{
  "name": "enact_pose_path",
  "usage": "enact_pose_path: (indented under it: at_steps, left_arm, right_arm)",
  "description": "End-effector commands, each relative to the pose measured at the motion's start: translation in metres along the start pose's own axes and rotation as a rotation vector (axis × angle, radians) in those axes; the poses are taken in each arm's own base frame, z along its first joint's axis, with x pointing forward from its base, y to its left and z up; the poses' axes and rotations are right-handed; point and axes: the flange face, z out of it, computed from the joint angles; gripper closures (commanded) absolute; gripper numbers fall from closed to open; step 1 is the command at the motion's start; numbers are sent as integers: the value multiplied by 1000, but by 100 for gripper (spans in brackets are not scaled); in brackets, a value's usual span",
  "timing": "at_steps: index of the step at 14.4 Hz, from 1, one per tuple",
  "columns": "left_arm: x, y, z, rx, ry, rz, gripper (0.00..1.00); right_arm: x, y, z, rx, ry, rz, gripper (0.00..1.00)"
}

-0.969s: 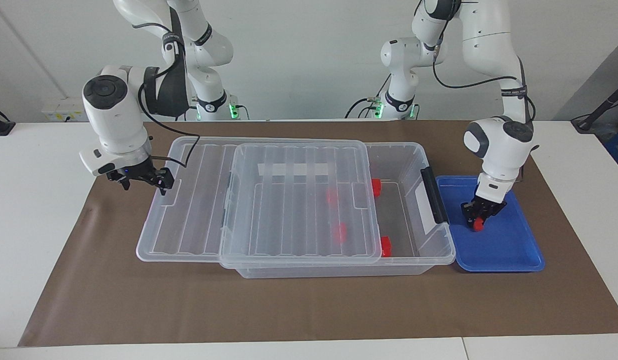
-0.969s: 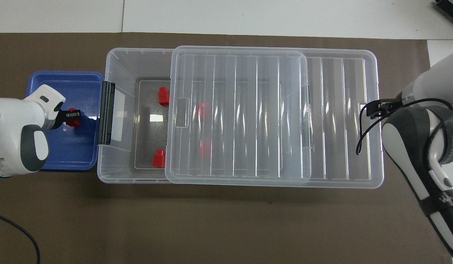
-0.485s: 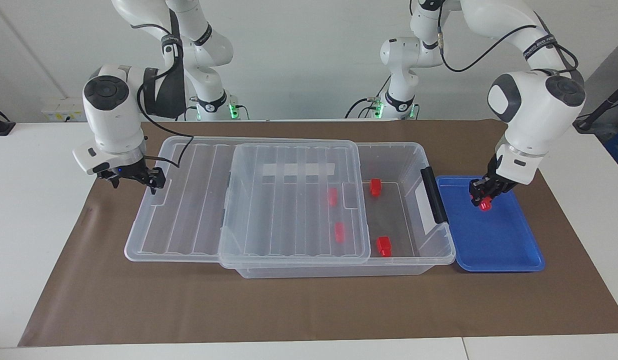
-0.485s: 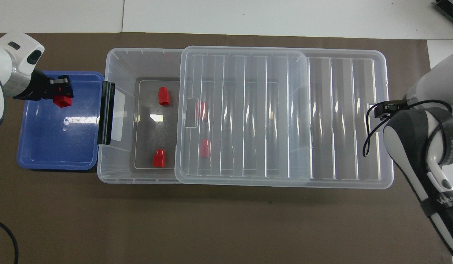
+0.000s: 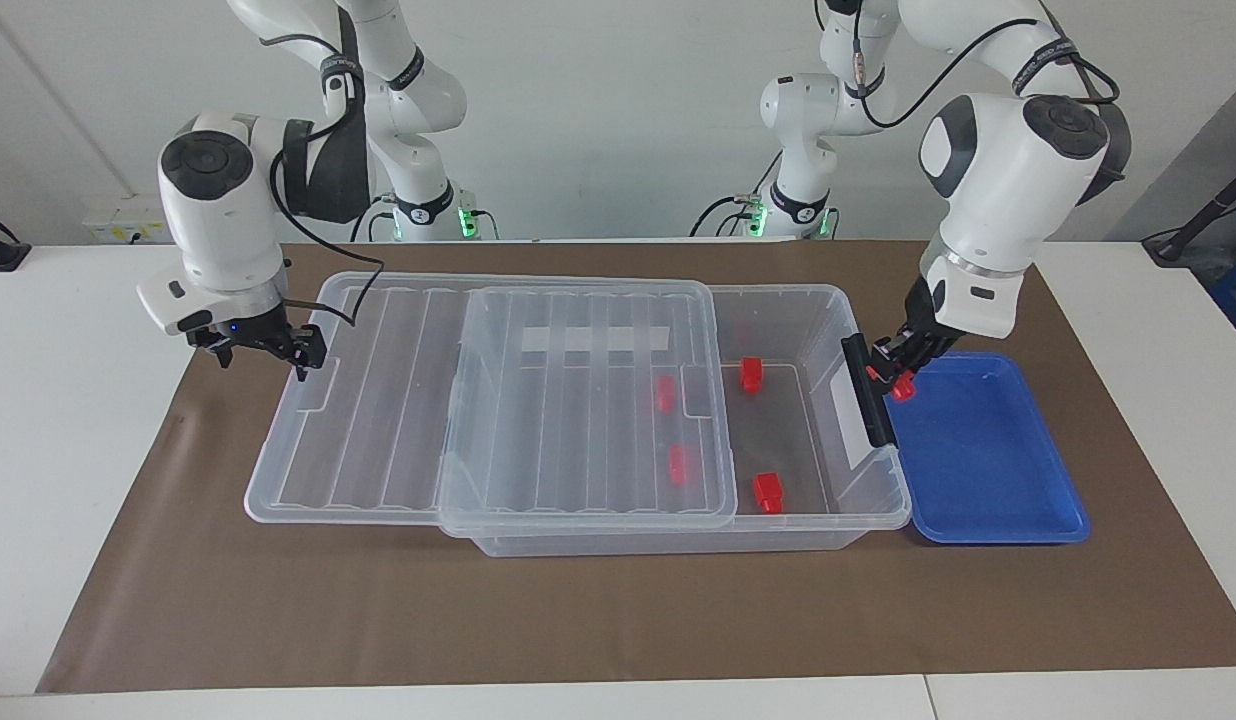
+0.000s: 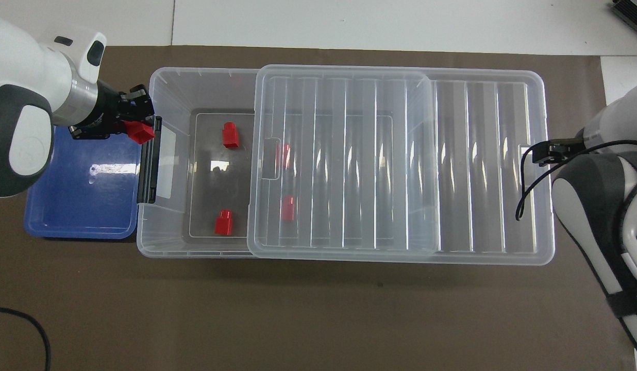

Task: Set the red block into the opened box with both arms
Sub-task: 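Lift the red block with the left gripper while the right gripper releases the lid, then lower the red block into the opened box and open the left gripper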

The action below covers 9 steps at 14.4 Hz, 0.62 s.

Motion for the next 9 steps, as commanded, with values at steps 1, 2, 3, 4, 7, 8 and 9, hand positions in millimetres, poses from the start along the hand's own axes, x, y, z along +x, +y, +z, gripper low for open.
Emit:
enact_pose_path:
  at_steps: [1,2,3,4,7,8,9]
  left_arm:
    - [8,6,-2,-28,18,-37,100]
    - [5,15,-2,-56,48,-27,100]
    - [-6,28,5,-65,56,-17,100]
    - [-10,29,9,-65,56,-19,100]
    - [-24,35,27,-73,64,-11,100]
    - [-33,36,41,-69,70,0,100]
    - [-38,28,52,-67,81,10,100]
  right_arm:
    - [-20,8,-43,103,31,55,0]
    - [-25,11,-55,150,43,71,0]
    - [-31,15,-66,191,52,88,0]
    - [-37,18,-77,219,57,99,0]
    - [-54,30,-113,228,14,107,0]
    - [-58,35,-123,226,-10,104,0]
    - [-63,38,-135,221,-40,100,0]
